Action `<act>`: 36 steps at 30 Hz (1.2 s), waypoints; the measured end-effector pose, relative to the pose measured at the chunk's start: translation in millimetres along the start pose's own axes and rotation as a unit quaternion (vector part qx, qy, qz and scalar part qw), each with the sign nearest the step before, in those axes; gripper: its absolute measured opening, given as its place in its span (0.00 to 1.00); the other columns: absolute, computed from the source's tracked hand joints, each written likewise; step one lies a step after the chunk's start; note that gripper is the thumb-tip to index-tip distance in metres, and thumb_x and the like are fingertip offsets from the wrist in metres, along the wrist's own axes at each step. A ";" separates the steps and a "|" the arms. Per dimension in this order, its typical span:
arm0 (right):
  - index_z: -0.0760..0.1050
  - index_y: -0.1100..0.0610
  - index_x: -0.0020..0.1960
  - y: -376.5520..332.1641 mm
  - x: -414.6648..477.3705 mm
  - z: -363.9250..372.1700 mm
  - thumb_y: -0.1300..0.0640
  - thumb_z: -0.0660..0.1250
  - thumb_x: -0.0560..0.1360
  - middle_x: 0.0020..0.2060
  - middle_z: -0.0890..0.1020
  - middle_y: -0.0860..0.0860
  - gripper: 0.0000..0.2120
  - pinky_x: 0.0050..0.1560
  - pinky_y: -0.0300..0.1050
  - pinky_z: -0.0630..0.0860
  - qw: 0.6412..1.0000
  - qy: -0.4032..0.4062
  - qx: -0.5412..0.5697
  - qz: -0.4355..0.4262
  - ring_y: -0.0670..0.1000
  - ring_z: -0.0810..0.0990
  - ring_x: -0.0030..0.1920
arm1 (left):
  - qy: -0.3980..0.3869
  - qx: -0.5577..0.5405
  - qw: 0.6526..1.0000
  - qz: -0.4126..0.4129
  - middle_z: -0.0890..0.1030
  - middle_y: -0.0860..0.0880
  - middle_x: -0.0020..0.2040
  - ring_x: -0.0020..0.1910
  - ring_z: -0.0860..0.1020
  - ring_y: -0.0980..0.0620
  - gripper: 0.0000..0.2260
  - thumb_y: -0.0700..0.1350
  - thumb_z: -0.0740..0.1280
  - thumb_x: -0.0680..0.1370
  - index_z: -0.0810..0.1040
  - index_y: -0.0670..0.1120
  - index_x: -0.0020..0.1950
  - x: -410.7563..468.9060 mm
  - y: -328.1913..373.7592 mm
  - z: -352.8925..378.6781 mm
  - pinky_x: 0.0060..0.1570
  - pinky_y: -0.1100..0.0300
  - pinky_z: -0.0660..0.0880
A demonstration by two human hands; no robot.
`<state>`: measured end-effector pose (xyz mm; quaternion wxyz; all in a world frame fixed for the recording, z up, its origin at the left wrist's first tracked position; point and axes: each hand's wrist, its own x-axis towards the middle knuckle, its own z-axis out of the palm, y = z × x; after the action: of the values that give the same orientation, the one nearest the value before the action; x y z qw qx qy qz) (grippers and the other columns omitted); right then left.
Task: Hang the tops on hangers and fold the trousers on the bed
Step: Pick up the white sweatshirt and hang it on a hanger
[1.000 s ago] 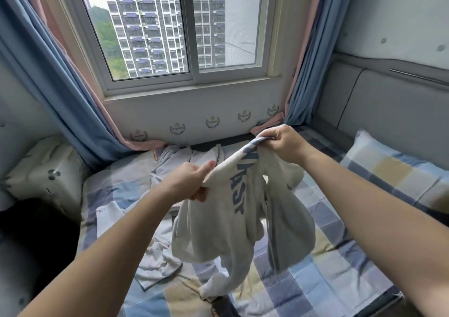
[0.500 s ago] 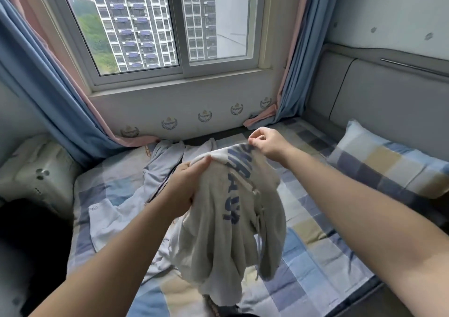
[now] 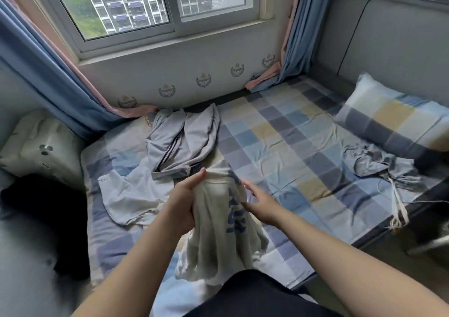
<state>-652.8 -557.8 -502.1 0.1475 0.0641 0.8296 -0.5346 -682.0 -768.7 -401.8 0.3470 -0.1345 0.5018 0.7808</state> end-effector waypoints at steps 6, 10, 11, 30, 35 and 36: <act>0.80 0.63 0.51 3.2 16.9 -2.5 0.61 0.62 0.83 0.51 0.83 0.57 0.10 0.57 0.49 0.74 0.995 0.055 -0.079 -0.013 0.56 0.79 0.54 | -0.034 -0.033 0.999 0.003 0.81 0.34 0.62 0.60 0.81 0.36 0.22 0.52 0.66 0.78 0.82 0.38 0.63 -9.6 -8.0 -27.1 0.60 0.43 0.79; 0.72 0.58 0.39 -17.7 10.0 -39.0 0.60 0.60 0.84 0.35 0.75 0.52 0.15 0.43 0.49 0.67 0.991 0.115 -0.064 -0.035 0.50 0.73 0.38 | 0.075 0.014 0.995 0.066 0.85 0.38 0.56 0.53 0.84 0.41 0.16 0.49 0.66 0.80 0.85 0.40 0.57 -4.8 3.9 -47.9 0.51 0.50 0.82; 0.71 0.55 0.37 -27.4 6.5 -47.7 0.60 0.60 0.84 0.33 0.74 0.50 0.16 0.41 0.47 0.67 0.991 0.117 -0.053 -0.046 0.47 0.72 0.36 | 0.128 0.063 0.985 0.098 0.85 0.40 0.54 0.52 0.84 0.42 0.14 0.48 0.66 0.81 0.84 0.39 0.55 -0.8 6.3 -54.4 0.51 0.51 0.81; 0.75 0.56 0.61 -122.2 -18.4 -69.6 0.48 0.76 0.74 0.50 0.81 0.53 0.21 0.49 0.43 0.77 0.997 -0.020 -0.016 -0.067 0.47 0.80 0.47 | 0.042 0.401 0.856 0.325 0.84 0.53 0.43 0.46 0.81 0.52 0.08 0.47 0.66 0.72 0.82 0.49 0.48 34.9 -32.9 18.6 0.50 0.54 0.77; 0.71 0.51 0.65 -62.5 -56.3 -41.3 0.48 0.77 0.72 0.58 0.75 0.47 0.26 0.58 0.42 0.72 0.970 0.135 -0.164 -0.119 0.47 0.74 0.54 | 0.231 0.157 0.951 0.133 0.84 0.48 0.44 0.50 0.83 0.46 0.05 0.43 0.66 0.79 0.80 0.46 0.44 41.1 -35.0 2.2 0.51 0.52 0.79; 0.72 0.50 0.62 -52.5 -63.8 -31.5 0.49 0.76 0.72 0.53 0.77 0.46 0.22 0.53 0.41 0.75 0.972 0.138 -0.146 -0.123 0.47 0.76 0.49 | 0.248 0.114 0.957 0.098 0.84 0.45 0.47 0.50 0.83 0.45 0.04 0.44 0.67 0.79 0.80 0.45 0.47 40.8 -34.9 -0.3 0.49 0.52 0.80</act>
<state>-611.7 -548.0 -424.4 -0.0274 0.0121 0.9125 -0.4080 -687.9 -743.4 -448.9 0.1463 -0.2335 0.6683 0.6910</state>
